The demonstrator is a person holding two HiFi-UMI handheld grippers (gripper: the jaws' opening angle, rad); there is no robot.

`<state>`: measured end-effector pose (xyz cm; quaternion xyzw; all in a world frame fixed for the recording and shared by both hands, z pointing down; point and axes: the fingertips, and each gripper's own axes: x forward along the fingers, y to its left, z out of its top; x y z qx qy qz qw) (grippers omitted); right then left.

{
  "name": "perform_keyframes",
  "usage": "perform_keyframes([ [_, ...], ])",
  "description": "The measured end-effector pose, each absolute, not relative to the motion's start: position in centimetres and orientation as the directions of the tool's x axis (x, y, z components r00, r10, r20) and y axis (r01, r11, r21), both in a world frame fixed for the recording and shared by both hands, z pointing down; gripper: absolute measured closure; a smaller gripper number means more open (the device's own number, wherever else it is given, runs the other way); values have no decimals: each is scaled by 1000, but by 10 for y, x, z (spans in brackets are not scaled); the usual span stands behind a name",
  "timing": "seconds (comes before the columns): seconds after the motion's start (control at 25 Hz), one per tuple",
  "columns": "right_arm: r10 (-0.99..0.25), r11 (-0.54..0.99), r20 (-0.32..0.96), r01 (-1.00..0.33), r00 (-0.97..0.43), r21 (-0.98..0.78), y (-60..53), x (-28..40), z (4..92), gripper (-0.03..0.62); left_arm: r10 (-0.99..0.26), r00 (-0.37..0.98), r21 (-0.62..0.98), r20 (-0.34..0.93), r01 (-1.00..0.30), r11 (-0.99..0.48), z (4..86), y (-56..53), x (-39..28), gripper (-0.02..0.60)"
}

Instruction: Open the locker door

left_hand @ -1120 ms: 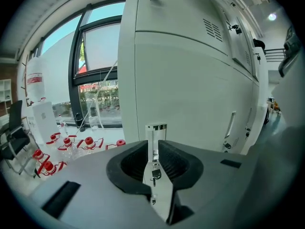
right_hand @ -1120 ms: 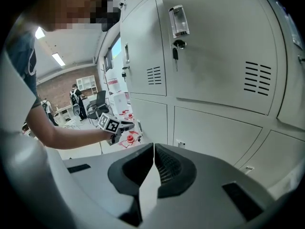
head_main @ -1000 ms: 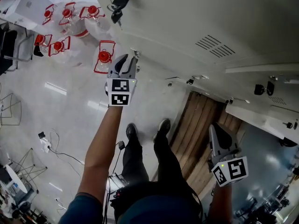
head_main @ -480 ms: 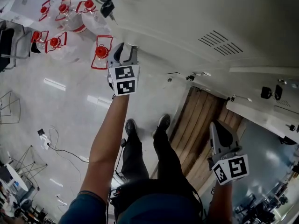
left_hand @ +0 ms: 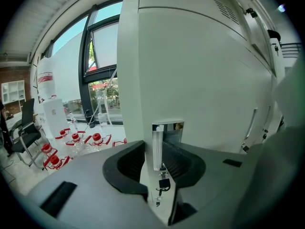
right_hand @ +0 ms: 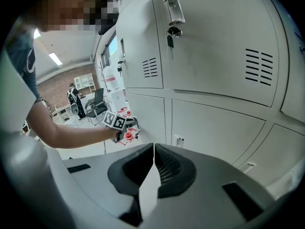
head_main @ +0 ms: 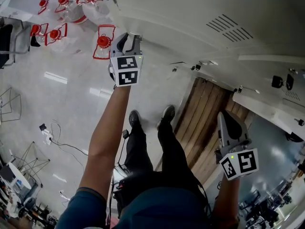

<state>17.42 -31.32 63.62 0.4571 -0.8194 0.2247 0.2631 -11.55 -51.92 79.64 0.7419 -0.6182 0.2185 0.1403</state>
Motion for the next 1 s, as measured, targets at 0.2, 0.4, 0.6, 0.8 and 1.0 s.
perform_keyframes([
  [0.2,-638,486,625,-865,-449,-125,-315,170,635,557,-857,155,-57,492,-976,-210,797,-505,-116,454],
  [0.4,-635,498,617,-857,-464,-132,-309,158,629,557,-833,175,-79,525,-964,-252,795,-480,-117,454],
  [0.6,-640,512,605,-850,-473,-123,-305,147,615,557,-808,190,-88,558,-955,-285,792,-455,-119,454],
  [0.8,-655,519,590,-849,-472,-104,-302,142,597,557,-785,195,-96,588,-947,-307,789,-428,-119,468],
  [1.0,-666,525,574,-846,-475,-92,-298,139,579,557,-763,196,-97,616,-942,-320,789,-395,-116,500],
])
